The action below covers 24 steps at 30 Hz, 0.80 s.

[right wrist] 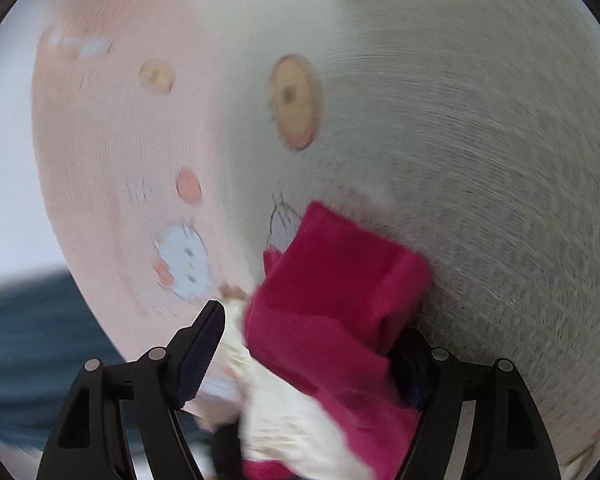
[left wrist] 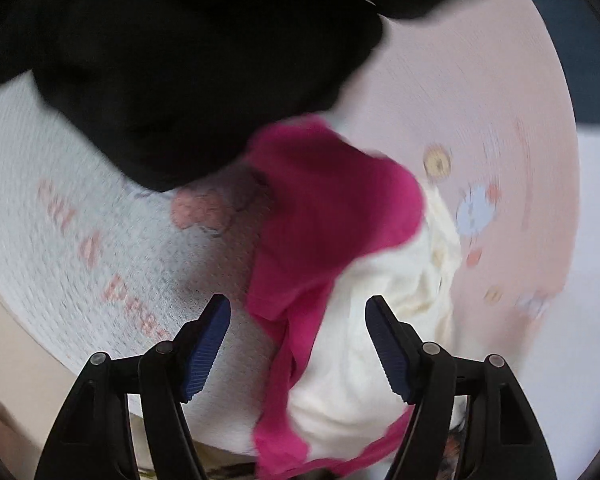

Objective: Fold clothes

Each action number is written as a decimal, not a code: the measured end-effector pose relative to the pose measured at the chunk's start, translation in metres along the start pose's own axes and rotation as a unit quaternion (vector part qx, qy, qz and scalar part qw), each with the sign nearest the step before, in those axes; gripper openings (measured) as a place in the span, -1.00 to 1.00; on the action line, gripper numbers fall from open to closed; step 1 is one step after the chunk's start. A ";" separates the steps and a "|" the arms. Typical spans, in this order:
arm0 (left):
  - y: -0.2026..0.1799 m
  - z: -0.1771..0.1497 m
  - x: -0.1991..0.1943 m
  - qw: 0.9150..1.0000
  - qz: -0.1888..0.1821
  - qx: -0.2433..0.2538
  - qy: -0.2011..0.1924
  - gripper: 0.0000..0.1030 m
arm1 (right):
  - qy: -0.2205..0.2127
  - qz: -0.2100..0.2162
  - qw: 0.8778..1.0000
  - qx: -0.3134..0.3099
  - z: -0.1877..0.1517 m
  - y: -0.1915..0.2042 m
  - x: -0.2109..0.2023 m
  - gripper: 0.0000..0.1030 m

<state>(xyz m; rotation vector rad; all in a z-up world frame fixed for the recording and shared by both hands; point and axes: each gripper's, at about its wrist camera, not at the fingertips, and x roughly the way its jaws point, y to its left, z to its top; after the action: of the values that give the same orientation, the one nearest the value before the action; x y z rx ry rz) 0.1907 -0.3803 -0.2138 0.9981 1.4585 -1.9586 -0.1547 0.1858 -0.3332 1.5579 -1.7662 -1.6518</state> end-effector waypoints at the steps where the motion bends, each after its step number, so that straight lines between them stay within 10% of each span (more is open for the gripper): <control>1: 0.004 0.001 -0.001 1.000 -0.006 -0.013 -0.008 0.33 | -0.005 0.012 1.000 0.024 0.001 -0.005 -0.002 0.48; 16: -0.021 0.028 0.004 0.992 -0.084 -0.066 -0.063 0.38 | -0.010 -0.026 1.000 0.006 -0.003 0.012 -0.003 0.63; 24: -0.017 0.041 0.012 0.990 -0.027 -0.080 -0.109 0.29 | -0.007 -0.083 0.997 -0.005 -0.002 0.031 0.010 0.61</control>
<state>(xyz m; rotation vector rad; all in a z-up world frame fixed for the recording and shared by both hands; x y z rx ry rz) 0.1598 -0.4139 -0.2067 0.6595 1.5048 -1.8866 -0.1722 0.1693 -0.3116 1.7351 -1.6714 -1.7459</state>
